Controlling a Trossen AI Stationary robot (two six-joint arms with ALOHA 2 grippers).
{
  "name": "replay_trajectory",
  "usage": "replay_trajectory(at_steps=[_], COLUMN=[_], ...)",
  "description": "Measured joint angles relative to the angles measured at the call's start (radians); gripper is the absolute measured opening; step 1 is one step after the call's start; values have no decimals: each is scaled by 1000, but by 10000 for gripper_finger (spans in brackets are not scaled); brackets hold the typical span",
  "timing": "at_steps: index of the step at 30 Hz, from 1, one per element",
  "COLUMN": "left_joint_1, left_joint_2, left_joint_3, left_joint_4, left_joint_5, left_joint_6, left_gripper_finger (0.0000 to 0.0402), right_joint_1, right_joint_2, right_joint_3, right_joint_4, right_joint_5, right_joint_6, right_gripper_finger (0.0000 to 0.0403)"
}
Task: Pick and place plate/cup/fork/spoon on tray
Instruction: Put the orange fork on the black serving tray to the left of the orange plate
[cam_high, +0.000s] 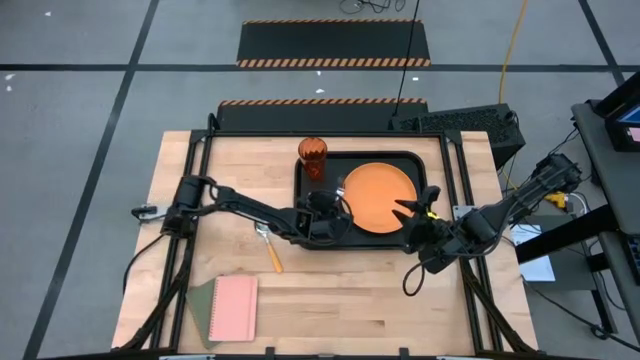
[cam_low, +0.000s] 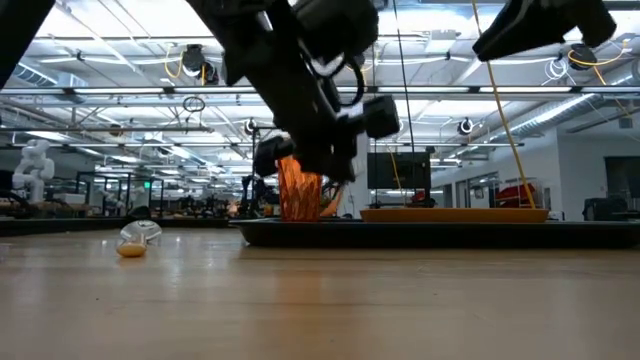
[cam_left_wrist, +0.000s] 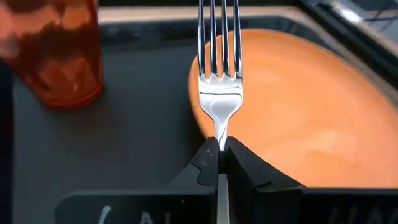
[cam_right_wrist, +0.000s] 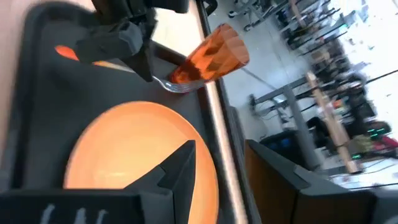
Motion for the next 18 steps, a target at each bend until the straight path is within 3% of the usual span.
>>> replay_trajectory(at_steps=[11, 18], left_joint_1=[36, 52], left_joint_2=[48, 48], left_joint_3=[-1, -1], left_joint_4=[-10, -15], left_joint_5=[10, 33], left_joint_6=[-107, -131], left_gripper_finger=[14, 16], right_joint_1=[-2, -2], right_joint_2=[-57, -84], right_joint_3=[-126, -131], right_joint_4=[327, 353], right_joint_5=[65, 64], right_joint_6=[-247, -261], right_gripper_finger=[130, 130])
